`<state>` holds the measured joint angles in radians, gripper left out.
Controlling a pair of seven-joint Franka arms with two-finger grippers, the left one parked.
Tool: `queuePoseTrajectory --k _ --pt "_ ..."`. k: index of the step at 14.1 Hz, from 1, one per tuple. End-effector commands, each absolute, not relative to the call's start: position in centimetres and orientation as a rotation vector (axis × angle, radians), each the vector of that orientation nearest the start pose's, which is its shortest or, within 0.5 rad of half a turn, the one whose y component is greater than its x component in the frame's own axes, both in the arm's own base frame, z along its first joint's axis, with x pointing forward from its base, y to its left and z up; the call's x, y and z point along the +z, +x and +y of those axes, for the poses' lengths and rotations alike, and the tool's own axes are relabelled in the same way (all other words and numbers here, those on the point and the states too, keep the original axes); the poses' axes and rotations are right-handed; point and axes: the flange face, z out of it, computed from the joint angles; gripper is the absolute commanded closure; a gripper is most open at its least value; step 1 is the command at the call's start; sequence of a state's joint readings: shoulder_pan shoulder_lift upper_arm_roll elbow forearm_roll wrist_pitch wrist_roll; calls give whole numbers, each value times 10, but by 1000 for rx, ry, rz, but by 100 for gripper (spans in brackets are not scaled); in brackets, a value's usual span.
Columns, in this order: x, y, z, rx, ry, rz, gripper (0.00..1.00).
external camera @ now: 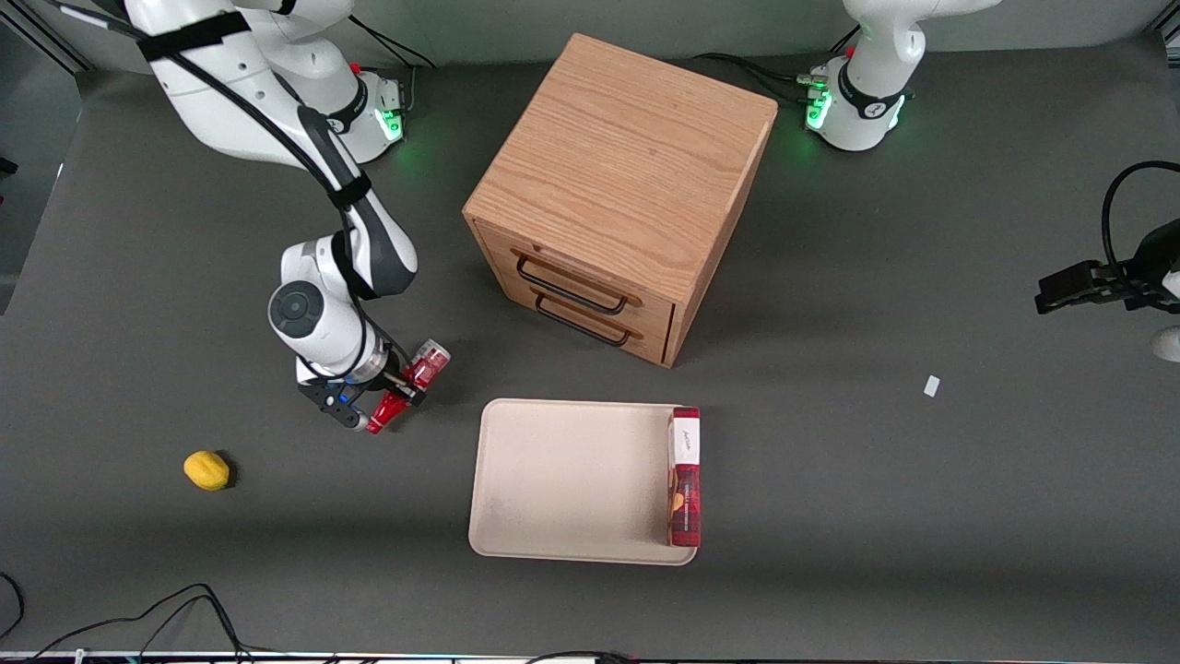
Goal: Place coke bottle on tray
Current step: 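Lift the bottle and swing it upright toward the cream tray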
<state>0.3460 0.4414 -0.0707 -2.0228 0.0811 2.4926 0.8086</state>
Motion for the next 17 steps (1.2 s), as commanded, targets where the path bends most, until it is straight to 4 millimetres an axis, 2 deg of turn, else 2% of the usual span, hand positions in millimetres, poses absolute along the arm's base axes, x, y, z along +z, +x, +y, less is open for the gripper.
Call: queuePoseTrajectory --k 1,4,7,9,11,13,14,17 --pt "305 598 164 -6 -2990 765 100" --pt "372 623 162 10 -3037 582 100" --pt "441 646 169 -22 -3074 417 100" --pt "471 654 181 -123 -3144 315 100" --pt "490 662 210 -184 -3211 166 100" --pt "502 681 234 -223 -3204 50 100" --pt "501 691 242 -248 -3195 -27 100" --pt "463 714 292 -322 -3103 -196 100"
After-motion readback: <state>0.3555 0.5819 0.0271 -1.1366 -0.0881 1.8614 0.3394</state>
